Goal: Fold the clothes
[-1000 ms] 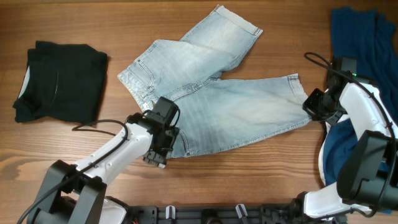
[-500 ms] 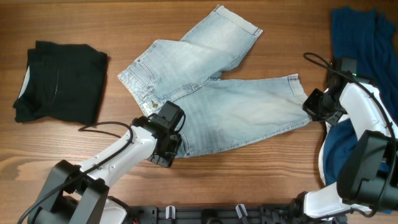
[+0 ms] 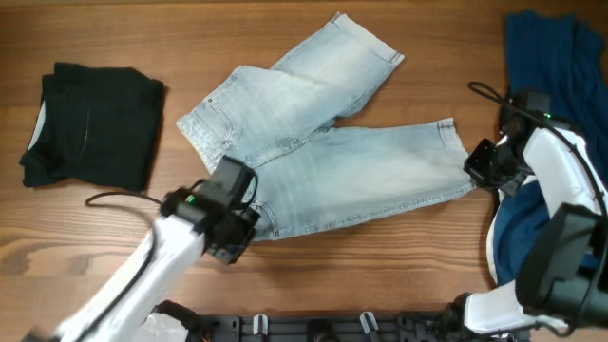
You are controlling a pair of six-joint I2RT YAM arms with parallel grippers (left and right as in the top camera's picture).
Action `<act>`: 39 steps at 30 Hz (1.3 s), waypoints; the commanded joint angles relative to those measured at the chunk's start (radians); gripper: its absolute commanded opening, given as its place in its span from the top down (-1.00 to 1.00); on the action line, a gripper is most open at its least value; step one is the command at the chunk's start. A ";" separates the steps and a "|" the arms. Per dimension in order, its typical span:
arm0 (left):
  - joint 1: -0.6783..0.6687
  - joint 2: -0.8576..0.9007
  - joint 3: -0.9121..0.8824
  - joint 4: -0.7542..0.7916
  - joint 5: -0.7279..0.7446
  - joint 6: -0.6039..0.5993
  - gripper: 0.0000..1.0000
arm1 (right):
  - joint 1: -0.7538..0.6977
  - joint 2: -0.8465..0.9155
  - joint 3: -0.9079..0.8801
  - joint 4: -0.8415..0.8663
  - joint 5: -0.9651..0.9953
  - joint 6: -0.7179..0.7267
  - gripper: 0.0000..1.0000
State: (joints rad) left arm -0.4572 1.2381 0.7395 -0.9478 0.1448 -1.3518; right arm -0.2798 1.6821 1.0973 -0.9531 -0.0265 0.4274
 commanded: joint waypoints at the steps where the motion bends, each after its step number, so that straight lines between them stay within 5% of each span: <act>1: 0.010 -0.274 0.019 -0.070 -0.011 0.168 0.92 | -0.080 -0.154 -0.005 -0.021 -0.035 -0.064 0.92; 6: 0.010 -0.624 0.020 -0.080 -0.036 0.171 0.92 | -0.100 -0.410 -0.003 -0.066 -0.077 -0.168 0.92; 11: 0.011 -0.659 0.020 -0.058 -0.291 0.158 0.92 | -0.064 -0.500 0.005 0.216 -0.336 -0.241 0.92; 17: 0.018 -0.452 0.020 0.006 -0.542 0.060 0.92 | 0.188 -0.321 0.020 0.538 -0.298 -0.169 0.92; 28: 0.290 0.000 0.020 0.418 -0.557 0.064 0.92 | 0.336 0.093 0.163 0.716 -0.210 -0.132 0.92; 33: 0.312 0.123 0.020 0.515 -0.588 0.064 0.85 | 0.402 0.206 0.162 0.978 -0.270 -0.116 0.90; 34: 0.322 0.147 0.020 0.575 -0.620 0.064 0.90 | 0.430 0.247 0.162 1.079 -0.270 -0.103 0.57; 35: 0.337 0.168 0.020 0.651 -0.620 0.064 0.87 | 0.446 0.280 0.162 1.140 -0.270 -0.081 -0.61; 36: 0.349 0.186 0.020 0.697 -0.621 0.064 0.64 | 0.453 0.305 0.163 1.173 -0.271 -0.054 -0.95; 37: 0.359 0.197 0.020 0.726 -0.617 0.064 0.08 | 0.455 0.315 0.163 1.175 -0.271 -0.031 -0.99; 38: 0.382 0.210 0.020 0.754 -0.603 0.065 -0.77 | 0.451 0.320 0.162 1.141 -0.269 -0.030 -0.99; 39: 0.404 0.209 0.020 0.755 -0.595 0.092 -0.99 | 0.441 0.315 0.162 1.099 -0.264 -0.045 -0.99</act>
State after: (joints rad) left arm -0.1070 1.4269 0.7528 -0.2157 -0.4160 -1.2850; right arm 0.1761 1.9804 1.2461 0.1974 -0.2871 0.3546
